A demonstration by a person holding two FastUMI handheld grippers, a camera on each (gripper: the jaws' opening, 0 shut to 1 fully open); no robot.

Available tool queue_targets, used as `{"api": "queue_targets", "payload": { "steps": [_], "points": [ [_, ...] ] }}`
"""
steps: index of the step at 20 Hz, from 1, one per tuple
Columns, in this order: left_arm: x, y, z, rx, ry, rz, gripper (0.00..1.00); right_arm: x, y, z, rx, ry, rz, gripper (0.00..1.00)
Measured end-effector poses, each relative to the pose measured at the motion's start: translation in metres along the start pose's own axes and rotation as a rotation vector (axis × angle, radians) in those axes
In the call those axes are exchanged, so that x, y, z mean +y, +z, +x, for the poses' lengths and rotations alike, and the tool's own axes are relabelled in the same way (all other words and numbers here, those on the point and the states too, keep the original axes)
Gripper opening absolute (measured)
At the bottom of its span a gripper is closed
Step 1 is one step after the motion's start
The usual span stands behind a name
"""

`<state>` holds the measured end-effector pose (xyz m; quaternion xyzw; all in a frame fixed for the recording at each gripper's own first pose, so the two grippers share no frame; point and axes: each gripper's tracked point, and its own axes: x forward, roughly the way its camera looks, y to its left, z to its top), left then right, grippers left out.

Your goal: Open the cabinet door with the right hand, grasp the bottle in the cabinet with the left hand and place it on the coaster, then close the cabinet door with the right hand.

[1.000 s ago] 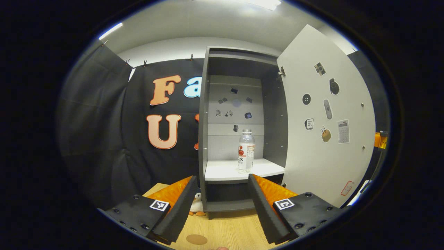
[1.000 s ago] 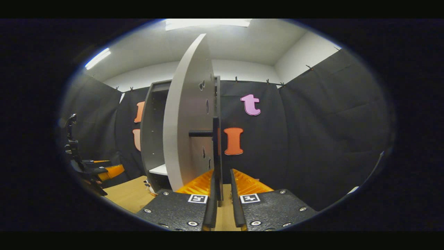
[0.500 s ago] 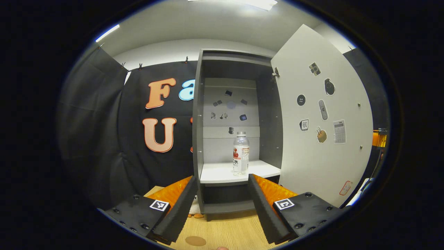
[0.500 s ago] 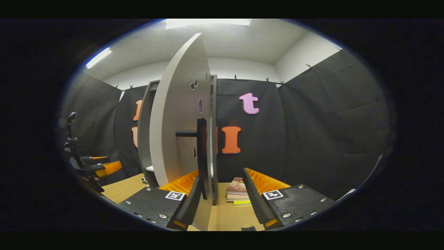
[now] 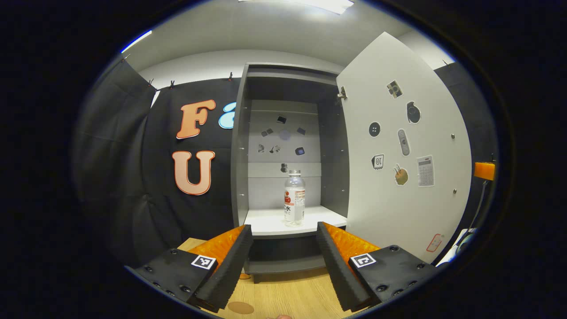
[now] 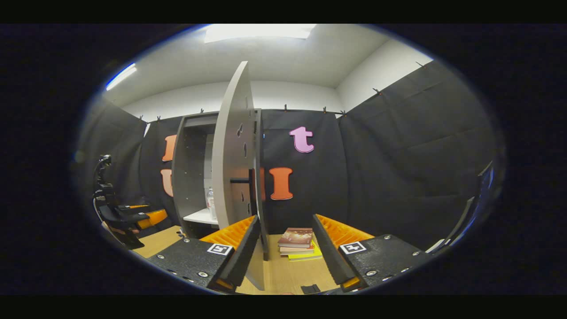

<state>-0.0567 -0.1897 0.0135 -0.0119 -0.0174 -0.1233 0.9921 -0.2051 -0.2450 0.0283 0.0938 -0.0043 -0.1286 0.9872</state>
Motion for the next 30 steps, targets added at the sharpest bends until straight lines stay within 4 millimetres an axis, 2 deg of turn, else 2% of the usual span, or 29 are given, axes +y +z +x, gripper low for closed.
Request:
{"api": "queue_targets", "payload": {
  "steps": [3, 4, 6, 7, 8, 13, 14, 19, 21, 24, 26, 29, 30],
  "points": [
    [-0.010, 0.001, 0.000, 0.000, -0.013, -0.007, 0.94, 0.008, 0.004, -0.018, -0.004, 0.009, -0.018, 0.74],
    [-0.012, 0.001, -0.001, 0.001, -0.011, -0.009, 0.95, 0.012, 0.003, -0.020, 0.001, 0.008, -0.039, 0.70],
    [-0.012, 0.000, -0.004, 0.007, 0.005, -0.015, 0.95, 0.023, 0.000, -0.022, 0.017, 0.020, -0.081, 0.77],
    [-0.012, 0.001, -0.006, 0.007, 0.011, -0.017, 0.95, 0.032, -0.004, -0.022, 0.030, 0.037, -0.103, 0.73],
    [-0.009, 0.000, -0.008, 0.006, 0.019, -0.016, 0.95, 0.043, -0.007, -0.021, 0.041, 0.055, -0.124, 0.79],
    [0.013, -0.002, 0.000, 0.014, 0.028, 0.006, 0.95, 0.110, -0.012, -0.012, 0.047, 0.162, -0.151, 0.91],
    [0.019, -0.001, 0.005, 0.011, 0.025, 0.005, 0.95, 0.122, -0.014, -0.008, 0.045, 0.174, -0.142, 0.88],
    [0.054, -0.004, 0.036, 0.003, -0.041, 0.010, 0.95, 0.175, -0.017, 0.015, 0.027, 0.149, -0.112, 0.90],
    [0.067, -0.006, 0.055, 0.000, -0.086, 0.020, 0.95, 0.199, -0.017, 0.031, 0.010, 0.121, -0.086, 0.90],
    [0.079, -0.013, 0.080, 0.005, -0.160, 0.022, 0.95, 0.231, -0.030, 0.055, 0.012, 0.080, -0.049, 0.90],
    [0.084, -0.014, 0.093, 0.004, -0.184, 0.022, 0.95, 0.244, -0.037, 0.068, 0.020, 0.058, -0.028, 0.91],
    [0.075, -0.016, 0.106, 0.002, -0.233, -0.005, 0.95, 0.249, -0.044, 0.085, 0.027, 0.018, -0.020, 0.91],
    [0.072, -0.014, 0.113, -0.004, -0.241, -0.011, 0.95, 0.251, -0.045, 0.089, 0.028, 0.022, -0.024, 0.88]
  ]
}}
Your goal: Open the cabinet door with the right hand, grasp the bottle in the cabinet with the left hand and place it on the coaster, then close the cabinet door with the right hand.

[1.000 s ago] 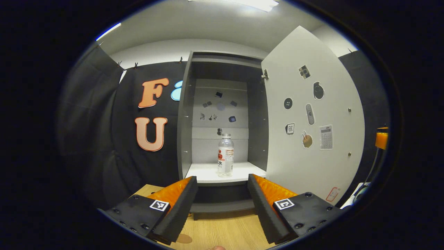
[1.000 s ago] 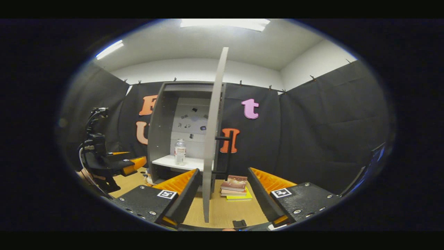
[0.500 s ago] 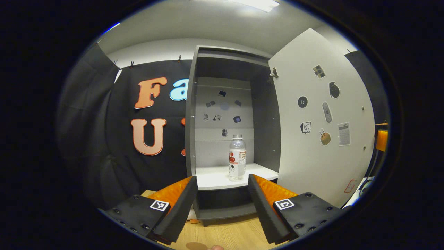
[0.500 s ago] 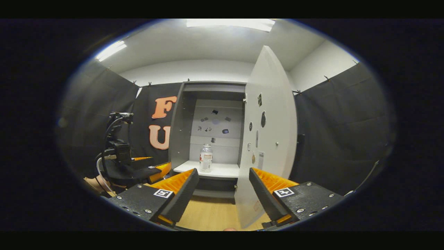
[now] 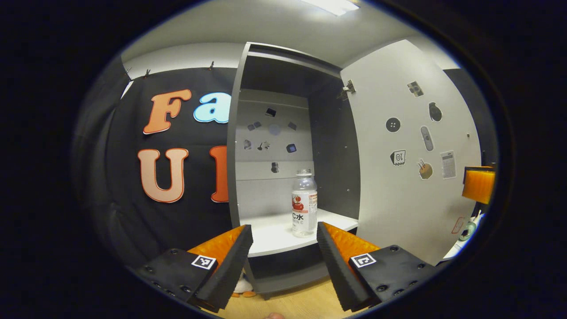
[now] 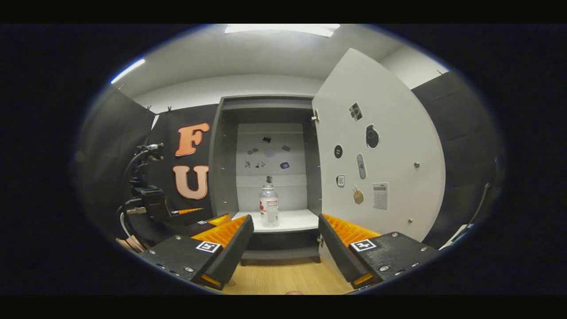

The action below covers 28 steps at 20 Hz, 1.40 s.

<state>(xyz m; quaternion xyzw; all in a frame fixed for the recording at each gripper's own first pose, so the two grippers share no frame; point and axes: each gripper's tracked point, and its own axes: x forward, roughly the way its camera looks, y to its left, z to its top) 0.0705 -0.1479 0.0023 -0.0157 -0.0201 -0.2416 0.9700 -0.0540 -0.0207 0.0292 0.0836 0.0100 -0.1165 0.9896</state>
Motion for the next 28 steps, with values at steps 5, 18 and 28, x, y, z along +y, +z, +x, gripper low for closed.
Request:
{"api": "queue_targets", "payload": {
  "steps": [5, 18, 28],
  "points": [
    [-0.021, -0.008, 0.035, 0.004, -0.048, -0.010, 0.94, -0.009, -0.006, 0.019, 0.015, -0.018, -0.036, 0.93],
    [-0.027, -0.044, 0.160, 0.045, -0.053, -0.032, 0.95, -0.015, -0.027, 0.072, 0.032, -0.005, -0.071, 0.93],
    [-0.043, -0.053, 0.211, 0.054, -0.124, -0.013, 0.95, -0.010, -0.044, 0.099, 0.072, 0.002, -0.064, 0.93]
  ]
}}
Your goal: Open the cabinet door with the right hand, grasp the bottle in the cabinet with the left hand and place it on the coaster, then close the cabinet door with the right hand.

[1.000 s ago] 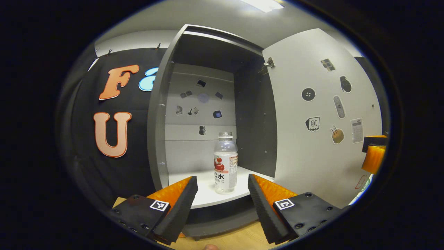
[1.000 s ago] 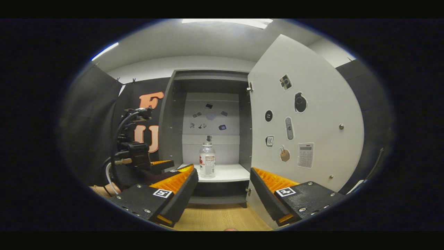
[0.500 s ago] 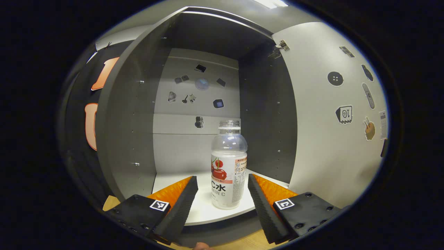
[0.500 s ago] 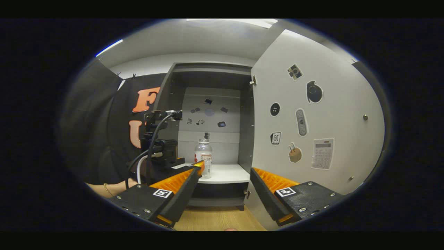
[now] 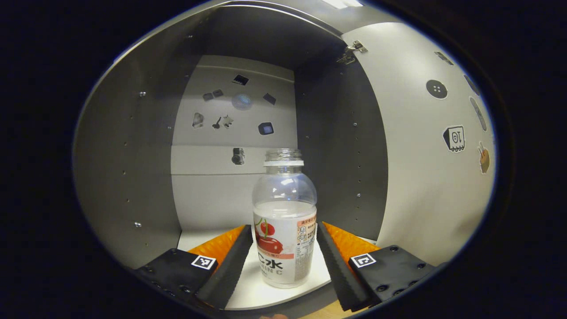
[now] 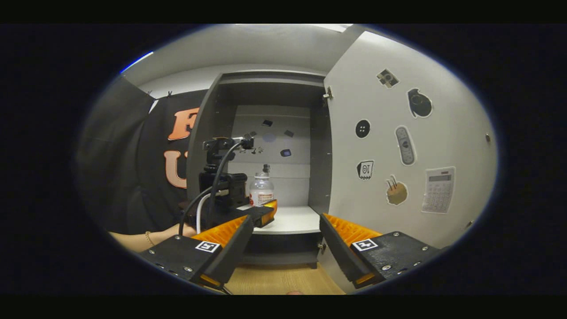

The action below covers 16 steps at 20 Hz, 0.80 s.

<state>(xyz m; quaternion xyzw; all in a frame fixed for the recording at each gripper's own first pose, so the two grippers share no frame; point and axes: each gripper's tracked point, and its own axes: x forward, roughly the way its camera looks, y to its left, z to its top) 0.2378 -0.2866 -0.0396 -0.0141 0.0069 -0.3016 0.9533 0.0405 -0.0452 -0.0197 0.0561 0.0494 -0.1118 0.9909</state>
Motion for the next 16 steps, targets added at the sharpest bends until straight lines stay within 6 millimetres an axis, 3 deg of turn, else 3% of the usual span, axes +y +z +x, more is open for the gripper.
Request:
{"api": "queue_targets", "payload": {
  "steps": [4, 6, 11, 16],
  "points": [
    [0.002, -0.008, 0.009, 0.014, 0.004, -0.004, 0.95, -0.002, -0.002, -0.001, 0.007, -0.015, -0.013, 0.93],
    [0.000, -0.007, 0.008, 0.007, 0.007, -0.015, 0.87, -0.004, -0.003, -0.004, 0.014, -0.018, -0.015, 0.93],
    [0.009, -0.007, 0.004, 0.007, 0.027, -0.008, 0.83, -0.003, -0.004, -0.010, 0.021, -0.015, -0.016, 0.93],
    [0.011, 0.003, -0.020, -0.023, 0.035, -0.015, 0.82, -0.002, -0.003, -0.024, 0.019, 0.006, -0.018, 0.93]
  ]
}}
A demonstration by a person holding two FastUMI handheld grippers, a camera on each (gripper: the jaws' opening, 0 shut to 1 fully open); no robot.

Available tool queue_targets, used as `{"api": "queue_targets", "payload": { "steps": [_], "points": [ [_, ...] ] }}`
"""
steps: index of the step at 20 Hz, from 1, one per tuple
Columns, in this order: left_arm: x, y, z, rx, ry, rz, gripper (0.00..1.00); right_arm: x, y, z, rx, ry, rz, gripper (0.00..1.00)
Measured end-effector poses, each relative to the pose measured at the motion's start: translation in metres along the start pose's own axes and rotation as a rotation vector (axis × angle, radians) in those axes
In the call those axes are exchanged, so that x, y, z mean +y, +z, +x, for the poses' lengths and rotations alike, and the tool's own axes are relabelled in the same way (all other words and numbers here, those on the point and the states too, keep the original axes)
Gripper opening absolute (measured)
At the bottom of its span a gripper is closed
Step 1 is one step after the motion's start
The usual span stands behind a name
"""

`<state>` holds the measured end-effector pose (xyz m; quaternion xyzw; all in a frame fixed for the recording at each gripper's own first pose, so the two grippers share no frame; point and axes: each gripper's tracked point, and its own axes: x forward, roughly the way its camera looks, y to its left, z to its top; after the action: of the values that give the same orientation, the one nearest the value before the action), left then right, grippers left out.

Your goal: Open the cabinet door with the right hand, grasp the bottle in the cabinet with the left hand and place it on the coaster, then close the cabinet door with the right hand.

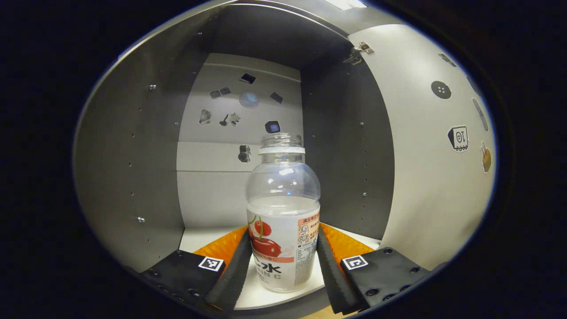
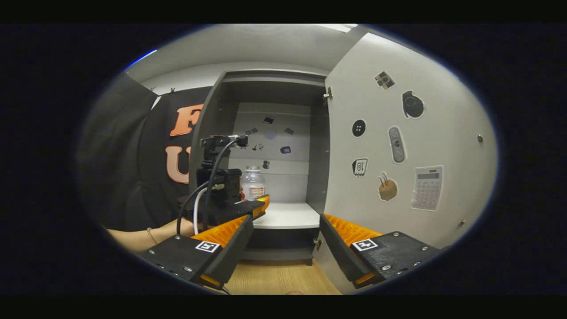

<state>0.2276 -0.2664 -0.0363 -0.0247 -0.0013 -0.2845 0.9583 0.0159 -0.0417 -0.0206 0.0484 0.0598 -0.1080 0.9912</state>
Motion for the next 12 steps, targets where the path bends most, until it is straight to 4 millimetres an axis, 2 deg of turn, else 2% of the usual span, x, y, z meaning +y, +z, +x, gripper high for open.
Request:
{"api": "queue_targets", "payload": {
  "steps": [2, 6, 12],
  "points": [
    [-0.001, 0.005, -0.017, -0.020, 0.004, 0.003, 0.82, 0.001, 0.001, -0.001, -0.003, 0.019, 0.012, 0.93],
    [0.000, 0.013, -0.061, -0.045, 0.046, 0.025, 0.80, 0.009, 0.001, -0.019, -0.012, 0.070, 0.006, 0.93],
    [0.004, -0.004, -0.140, -0.044, 0.135, 0.057, 0.80, 0.021, -0.001, -0.035, -0.029, 0.172, -0.030, 0.93]
  ]
}}
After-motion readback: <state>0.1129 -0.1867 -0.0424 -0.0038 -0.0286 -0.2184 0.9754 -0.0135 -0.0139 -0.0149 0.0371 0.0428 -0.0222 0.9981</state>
